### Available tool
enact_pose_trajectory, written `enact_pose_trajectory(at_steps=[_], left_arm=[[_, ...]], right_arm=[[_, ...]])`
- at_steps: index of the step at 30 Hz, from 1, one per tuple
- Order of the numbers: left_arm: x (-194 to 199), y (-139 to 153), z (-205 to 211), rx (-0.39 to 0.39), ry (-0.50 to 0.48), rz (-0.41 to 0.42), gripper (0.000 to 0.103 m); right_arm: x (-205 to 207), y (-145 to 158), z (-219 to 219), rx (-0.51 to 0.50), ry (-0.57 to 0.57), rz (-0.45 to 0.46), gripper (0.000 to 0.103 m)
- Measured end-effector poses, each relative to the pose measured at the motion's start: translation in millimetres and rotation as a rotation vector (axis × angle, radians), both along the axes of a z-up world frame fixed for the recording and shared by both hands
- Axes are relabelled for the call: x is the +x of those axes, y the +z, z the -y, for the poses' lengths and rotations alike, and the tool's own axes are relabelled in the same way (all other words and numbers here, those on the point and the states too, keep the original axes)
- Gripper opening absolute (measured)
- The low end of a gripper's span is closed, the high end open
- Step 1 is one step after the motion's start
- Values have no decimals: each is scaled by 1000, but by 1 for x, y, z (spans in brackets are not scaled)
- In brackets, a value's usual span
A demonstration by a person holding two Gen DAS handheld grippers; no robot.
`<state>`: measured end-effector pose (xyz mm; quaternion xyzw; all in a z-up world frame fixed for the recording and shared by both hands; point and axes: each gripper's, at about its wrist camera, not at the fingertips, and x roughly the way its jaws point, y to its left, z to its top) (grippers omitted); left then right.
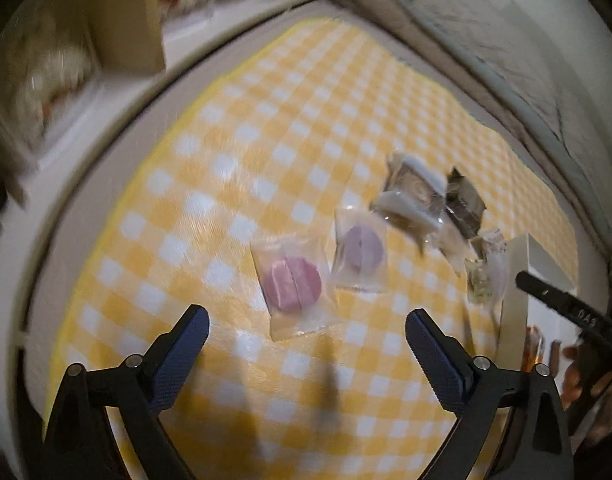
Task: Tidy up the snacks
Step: 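Grasp the pink-candy clear packet with the left tool while the right tool grasps the green-printed packet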
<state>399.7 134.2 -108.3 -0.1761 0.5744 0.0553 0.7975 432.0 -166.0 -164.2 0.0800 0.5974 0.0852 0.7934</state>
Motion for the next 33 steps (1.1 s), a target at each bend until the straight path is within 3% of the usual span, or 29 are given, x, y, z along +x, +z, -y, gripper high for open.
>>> enact_pose_trajectory(at_steps=[4, 8, 12, 18, 24, 33], left_arm=[[20, -20, -5, -55, 103, -54, 94], [34, -37, -8, -40, 142, -84, 82], [45, -57, -6, -4, 141, -111, 73], [46, -69, 7, 49, 98, -116, 73], [47, -76, 18, 87, 78, -111, 60], [45, -78, 14, 54, 134, -92, 58]], right_arm=[[14, -24, 2, 21, -39, -80, 58], [23, -41, -3, 10, -44, -116, 53], [28, -54, -12, -43, -7, -138, 44], [29, -71, -21, -137, 37, -157, 35], [25, -60, -29, -143, 53, -111, 31], [23, -28, -32, -126, 51, -30, 29]])
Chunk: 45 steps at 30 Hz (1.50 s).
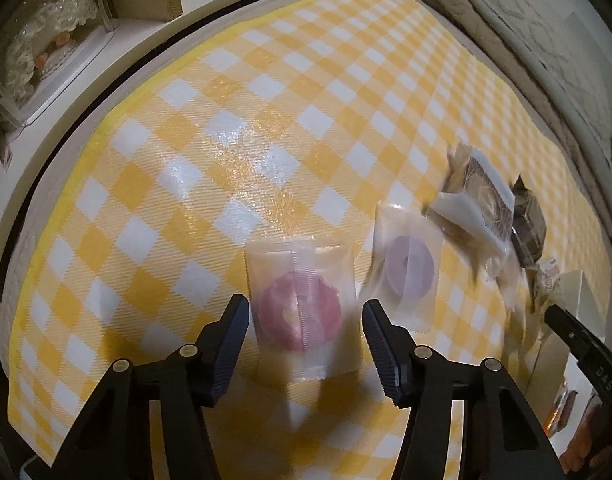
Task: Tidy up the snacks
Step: 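Grasp the pink-candy clear packet with the left tool while the right tool grasps the green-printed packet, then carry the pink-candy packet with the left tool while the right tool carries the green-printed packet over the tray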
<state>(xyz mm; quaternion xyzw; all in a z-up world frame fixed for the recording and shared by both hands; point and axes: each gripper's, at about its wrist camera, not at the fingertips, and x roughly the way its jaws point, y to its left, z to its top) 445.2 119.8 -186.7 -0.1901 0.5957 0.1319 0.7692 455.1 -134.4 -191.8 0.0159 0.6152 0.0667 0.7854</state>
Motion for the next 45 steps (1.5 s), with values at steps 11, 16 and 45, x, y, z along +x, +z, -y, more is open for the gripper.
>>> enact_pose_trajectory(at_steps=[11, 16, 45], left_arm=[[3, -5, 24, 140, -42, 4, 55], [1, -3, 24, 120, -46, 22, 49], [-83, 151, 94, 54, -286, 449, 46]], right_arm=[[-12, 23, -3, 16, 17, 60, 29], [-11, 25, -10, 30, 33, 76, 29], [-89, 132, 44, 102, 10, 355, 29]])
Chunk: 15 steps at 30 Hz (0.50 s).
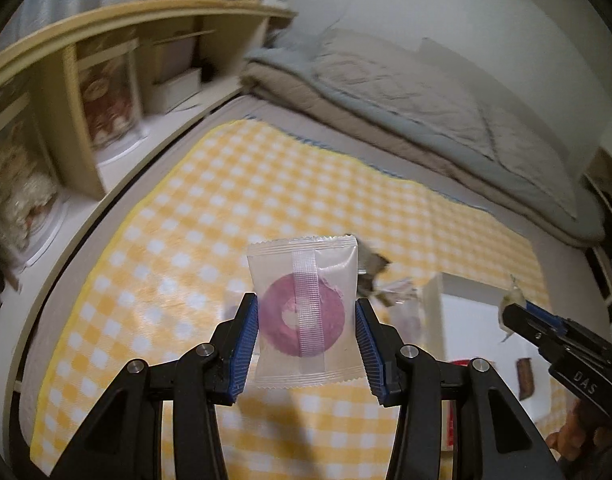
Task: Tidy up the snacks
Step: 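Carry the pink-candy packet with the left tool while the right tool carries the green-printed packet over the tray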
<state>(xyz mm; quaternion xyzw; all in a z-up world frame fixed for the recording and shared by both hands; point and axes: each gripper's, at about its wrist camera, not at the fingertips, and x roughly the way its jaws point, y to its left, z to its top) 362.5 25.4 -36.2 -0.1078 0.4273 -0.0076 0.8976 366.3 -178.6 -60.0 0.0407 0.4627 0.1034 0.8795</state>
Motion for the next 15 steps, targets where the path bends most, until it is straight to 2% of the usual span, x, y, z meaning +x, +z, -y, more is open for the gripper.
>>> enact_pose_trajectory(at_steps=[10, 15], left_arm=[[-10, 3, 66, -2, -169, 15, 46], [-8, -5, 101, -30, -245, -1, 46]], right_arm=[[-36, 14, 70, -50, -120, 18, 29], [-54, 14, 104, -60, -173, 11, 29]])
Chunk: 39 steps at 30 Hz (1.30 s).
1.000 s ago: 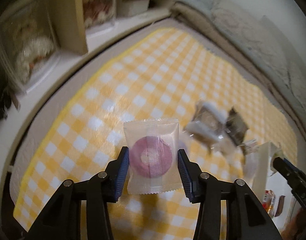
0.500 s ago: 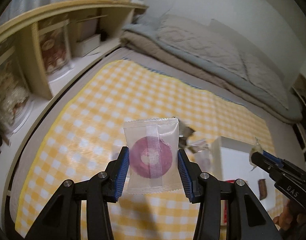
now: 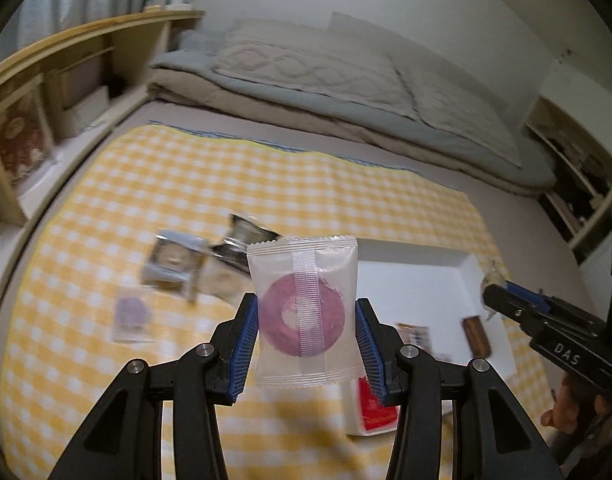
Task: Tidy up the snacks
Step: 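Carry the pink-candy packet with the left tool while the right tool carries the green-printed packet over the tray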
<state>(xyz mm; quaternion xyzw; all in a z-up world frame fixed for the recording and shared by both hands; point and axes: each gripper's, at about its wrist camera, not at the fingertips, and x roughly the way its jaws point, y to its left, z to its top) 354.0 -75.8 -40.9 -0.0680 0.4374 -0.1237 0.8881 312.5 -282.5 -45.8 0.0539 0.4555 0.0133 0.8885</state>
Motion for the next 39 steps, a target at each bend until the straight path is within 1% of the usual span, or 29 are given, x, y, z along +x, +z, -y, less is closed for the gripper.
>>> enact_pose_trajectory(at_steps=[5, 10, 17, 22, 30, 33, 37, 39], left_arm=[[3, -8, 33, -13, -66, -12, 46], [7, -22, 70, -37, -130, -31, 46], [20, -51, 116, -118, -227, -74, 46], [38, -78, 143, -177, -274, -125, 46], [57, -128, 195, -239, -349, -208, 46], [65, -149, 215, -260, -367, -247, 46], [81, -175, 235, -291, -368, -294, 46], [92, -185, 243, -294, -361, -309, 46]], right_arm=[[-17, -3, 30, -9, -46, -22, 29], [-31, -6, 50, -20, -75, -39, 29], [-44, -12, 82, -22, -118, -77, 29], [-52, -16, 102, -7, -146, -97, 29], [-63, -25, 135, 20, -196, -131, 29], [-67, -29, 146, 29, -211, -144, 29], [-70, -35, 157, 39, -223, -164, 29], [-72, -38, 161, 43, -227, -175, 29]])
